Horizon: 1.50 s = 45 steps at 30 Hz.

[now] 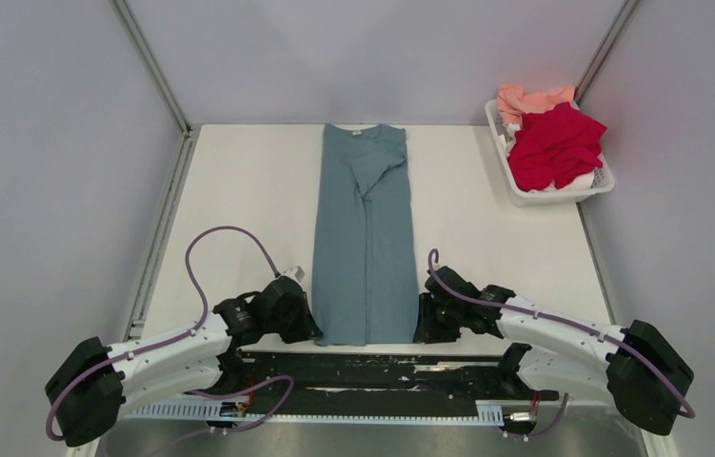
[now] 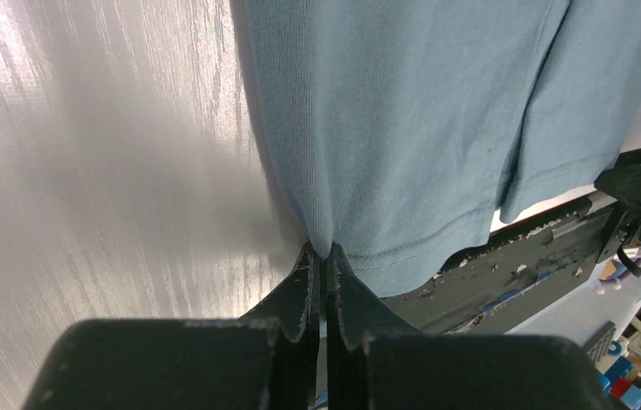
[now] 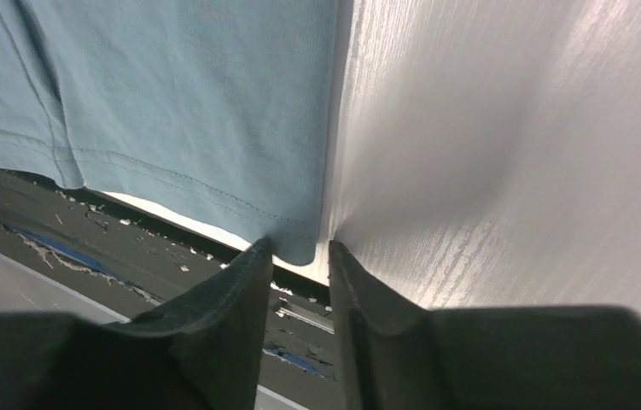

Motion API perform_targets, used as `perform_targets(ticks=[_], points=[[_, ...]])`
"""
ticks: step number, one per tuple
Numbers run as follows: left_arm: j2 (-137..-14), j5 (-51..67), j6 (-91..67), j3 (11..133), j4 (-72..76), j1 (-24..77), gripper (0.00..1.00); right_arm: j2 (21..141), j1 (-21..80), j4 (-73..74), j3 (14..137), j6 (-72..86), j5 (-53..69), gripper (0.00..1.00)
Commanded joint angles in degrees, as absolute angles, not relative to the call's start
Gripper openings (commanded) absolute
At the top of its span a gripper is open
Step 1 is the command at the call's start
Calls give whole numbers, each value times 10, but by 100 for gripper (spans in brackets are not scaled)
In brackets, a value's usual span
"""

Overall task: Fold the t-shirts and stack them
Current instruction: Grab the bottom of the folded rectangular tshirt with both arms, then fold the folded rectangular tshirt in 1/3 of the way

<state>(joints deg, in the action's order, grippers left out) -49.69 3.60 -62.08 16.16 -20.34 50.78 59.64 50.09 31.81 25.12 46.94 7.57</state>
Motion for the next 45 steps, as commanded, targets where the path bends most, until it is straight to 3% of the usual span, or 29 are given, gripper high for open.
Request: perform_targets(ticks=[1, 7, 14, 25, 34, 45], points=[[-501, 37, -629, 148, -221, 508, 0, 609, 506, 292, 260, 478, 57, 28], [-485, 31, -617, 161, -207, 508, 0, 608, 507, 250, 273, 458, 76, 0], [-481, -7, -588, 235, -229, 491, 0, 578, 503, 247, 328, 429, 16, 0], [-598, 4, -491, 374, -173, 332, 0, 682, 430, 162, 463, 365, -111, 0], [-788, 45, -448, 528, -135, 232, 0, 778, 339, 61, 517, 318, -97, 0], [-931, 80, -398, 672, -149, 188, 0, 879, 267, 5, 580, 273, -45, 0]])
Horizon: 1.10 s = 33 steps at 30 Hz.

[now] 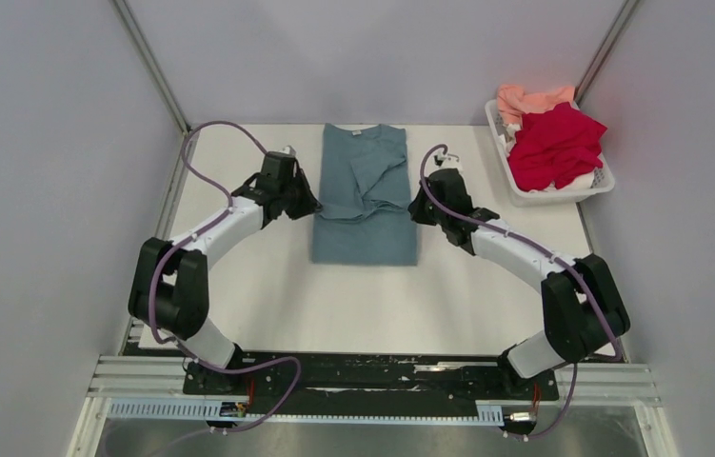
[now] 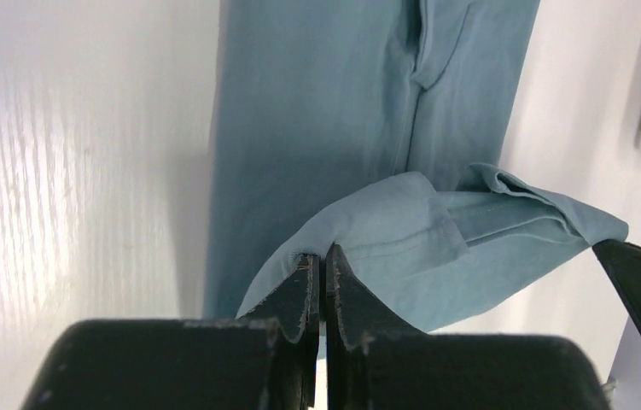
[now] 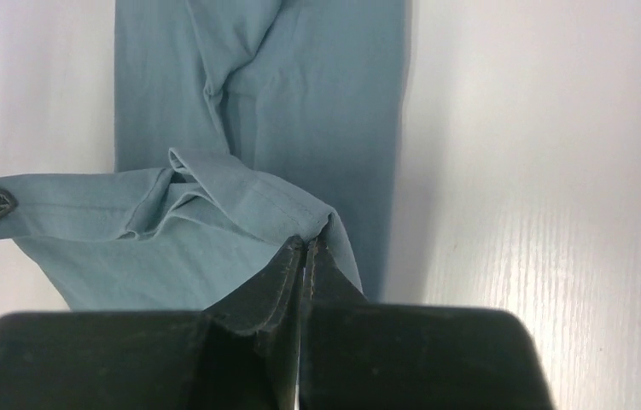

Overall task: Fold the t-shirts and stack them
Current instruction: Fold the folded rectangular tshirt in 1/3 of the way

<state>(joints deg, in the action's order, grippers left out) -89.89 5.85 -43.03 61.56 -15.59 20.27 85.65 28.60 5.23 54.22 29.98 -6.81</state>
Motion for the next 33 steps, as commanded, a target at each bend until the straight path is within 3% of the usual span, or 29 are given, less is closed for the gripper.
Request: perform_targets(ticks=[1, 15, 18, 19, 20, 21, 22, 23, 24, 27, 33], points=[[-948, 84, -395, 680, -153, 183, 0, 886, 263, -3, 586, 267, -40, 0], [-1093, 128, -367, 803, -176, 142, 7, 1033, 204, -32, 674, 251, 53, 0], [-1126, 140, -362, 829, -175, 136, 23, 1070, 190, -34, 700, 249, 60, 8], [-1131, 144, -360, 838, -176, 135, 35, 1083, 184, -33, 710, 248, 66, 12], [-1137, 157, -355, 842, -177, 133, 43, 1091, 179, -30, 727, 247, 75, 24], [-1138, 162, -352, 849, -178, 132, 60, 1097, 175, -25, 739, 246, 85, 46], [-1136, 169, -347, 852, -177, 131, 68, 1099, 173, -22, 748, 242, 93, 56], [-1133, 172, -343, 856, -176, 131, 87, 1094, 173, -17, 752, 235, 96, 61], [-1124, 173, -335, 859, -178, 131, 93, 1085, 173, -12, 753, 230, 100, 69], [-1092, 166, -324, 853, -187, 131, 100, 1045, 178, -6, 728, 220, 108, 97], [-966, 141, -341, 707, -163, 131, 100, 948, 203, -3, 612, 231, 125, 100]])
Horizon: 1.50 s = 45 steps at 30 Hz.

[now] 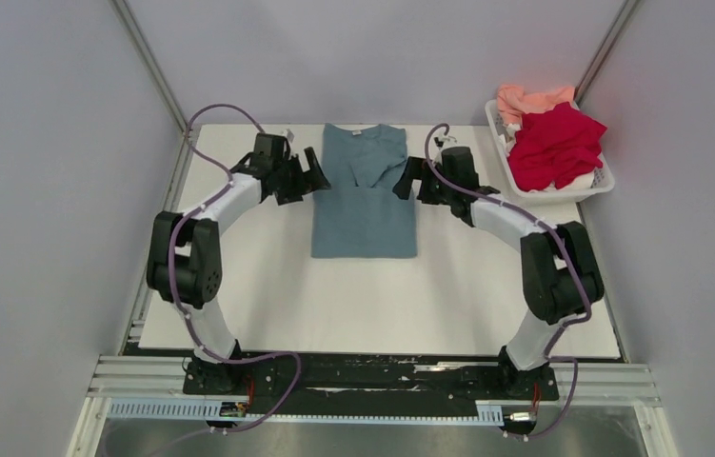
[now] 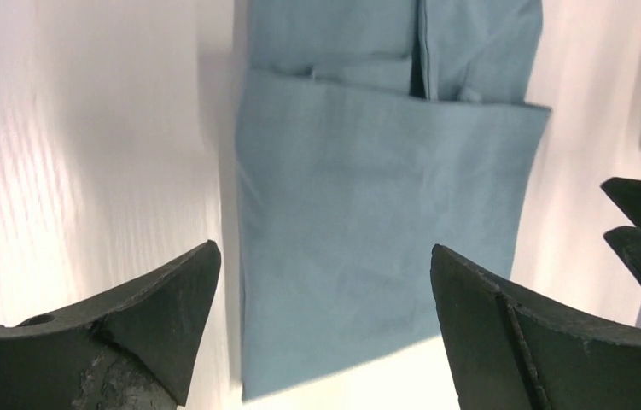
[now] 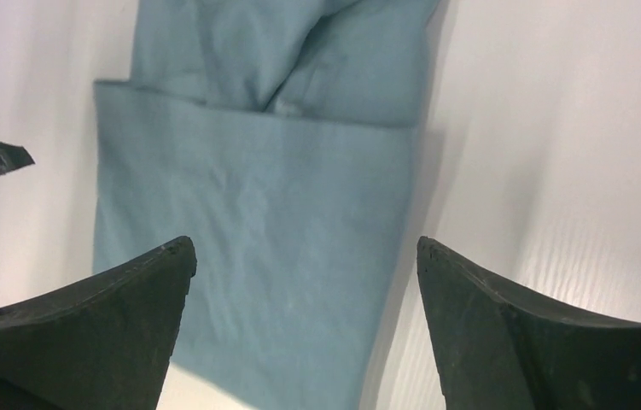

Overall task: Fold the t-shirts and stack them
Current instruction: Fold the folded rectangular tshirt in 1/3 of the way, then grab one side of the 2/3 rectangular tshirt with both arms

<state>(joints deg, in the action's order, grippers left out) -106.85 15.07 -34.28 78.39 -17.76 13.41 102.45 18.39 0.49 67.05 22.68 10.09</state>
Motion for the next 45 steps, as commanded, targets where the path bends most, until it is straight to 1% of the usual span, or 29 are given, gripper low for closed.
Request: perform_targets(ticks=[1, 5, 6, 8, 11, 14, 16, 17, 20, 21, 22, 23, 26, 28, 30, 33, 35, 36, 37, 38, 40, 45], points=[[-934, 144, -345, 687, -156, 131, 100, 929, 204, -3, 589, 242, 122, 100], [-848, 164, -369, 543, -112, 136, 100, 855, 204, -2, 489, 277, 116, 100], [-828, 166, -379, 499, -99, 138, 100, 839, 204, -6, 467, 289, 127, 100], [-807, 172, -392, 451, -81, 138, 100, 818, 204, -19, 429, 303, 152, 100], [-800, 191, -412, 396, -46, 139, 100, 811, 204, -35, 400, 317, 184, 100], [-820, 200, -425, 383, -29, 139, 98, 824, 204, -48, 389, 335, 207, 100], [-841, 205, -428, 383, -21, 139, 92, 839, 203, -52, 390, 340, 219, 99], [-848, 208, -432, 386, -18, 138, 87, 846, 203, -53, 391, 342, 219, 99], [-878, 220, -439, 391, -6, 139, 79, 864, 204, -58, 393, 349, 222, 96], [-883, 224, -443, 393, -5, 139, 72, 869, 204, -59, 393, 352, 223, 95], [-892, 231, -444, 394, -4, 140, 69, 873, 204, -60, 394, 354, 225, 94], [-895, 234, -447, 396, -3, 141, 63, 877, 205, -61, 394, 356, 222, 93], [-911, 227, -451, 399, 13, 150, 55, 882, 204, -66, 391, 365, 215, 89], [-924, 220, -453, 404, 9, 153, 42, 886, 204, -68, 390, 370, 214, 85], [-934, 219, -452, 411, 4, 153, 37, 891, 204, -69, 389, 372, 214, 80], [-945, 208, -455, 417, 3, 152, 34, 903, 205, -70, 390, 375, 212, 74], [-953, 204, -453, 425, -5, 152, 29, 911, 205, -72, 391, 377, 216, 69], [-954, 204, -453, 428, -9, 153, 20, 915, 205, -72, 392, 378, 219, 66], [-958, 204, -452, 429, -14, 152, 14, 917, 205, -72, 393, 379, 222, 65], [-959, 204, -451, 430, -14, 153, 2, 920, 206, -72, 392, 379, 219, 64], [-960, 205, -449, 429, -12, 153, 0, 924, 205, -70, 395, 381, 204, 63], [-954, 198, -445, 425, -7, 153, 0, 936, 205, -55, 403, 387, 165, 62]])
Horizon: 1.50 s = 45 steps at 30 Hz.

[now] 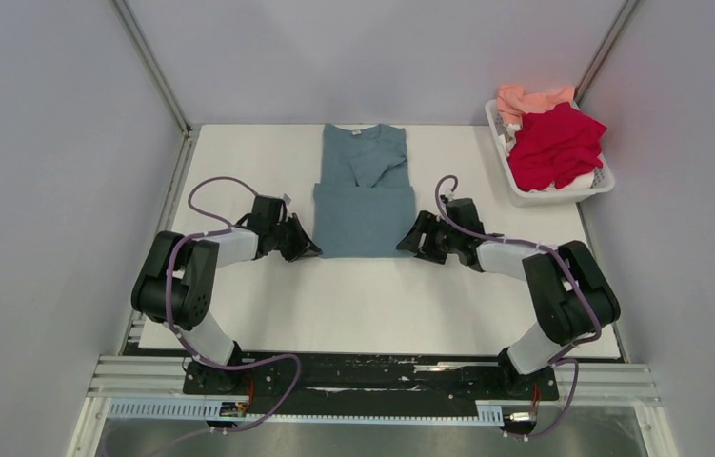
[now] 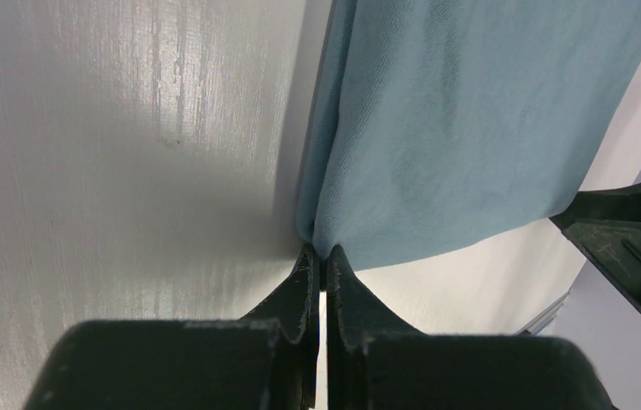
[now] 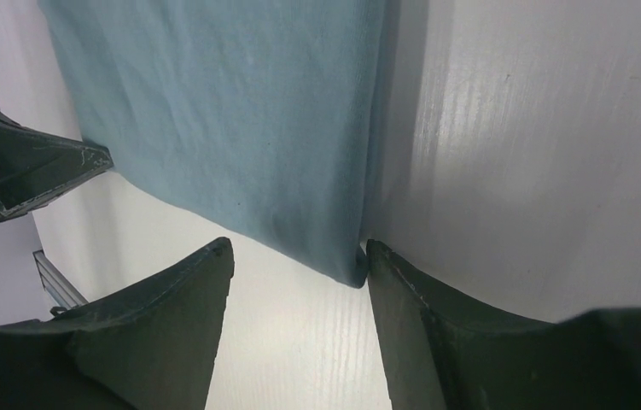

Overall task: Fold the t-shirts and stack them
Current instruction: Grab one side of the 2/3 rectangular tshirt with both arms, then fold the long partially folded tshirt into a neat square

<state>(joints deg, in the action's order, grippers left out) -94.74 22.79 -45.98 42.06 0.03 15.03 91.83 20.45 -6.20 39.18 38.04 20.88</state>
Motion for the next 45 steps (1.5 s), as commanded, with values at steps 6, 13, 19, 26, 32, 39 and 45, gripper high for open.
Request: perform_targets(ticks=[6, 13, 19, 26, 32, 39, 45], points=[[-948, 196, -446, 421, 5, 153, 0, 934, 207, -38, 408, 380, 159, 48], [-910, 206, -452, 396, 34, 154, 0, 915, 226, -35, 396, 383, 193, 0], [-759, 142, -459, 322, -22, 164, 0, 823, 250, 66, 391, 369, 208, 0], [-491, 77, -475, 282, -213, 218, 0, 665, 286, 208, 381, 344, 349, 0], [-267, 68, -475, 313, -349, 228, 0, 584, 298, 275, 397, 320, 510, 0], [-198, 112, -451, 382, -383, 229, 0, 517, 298, 278, 418, 337, 580, 0], [-249, 79, -458, 397, -335, 228, 0, 546, 281, 277, 447, 323, 558, 0]])
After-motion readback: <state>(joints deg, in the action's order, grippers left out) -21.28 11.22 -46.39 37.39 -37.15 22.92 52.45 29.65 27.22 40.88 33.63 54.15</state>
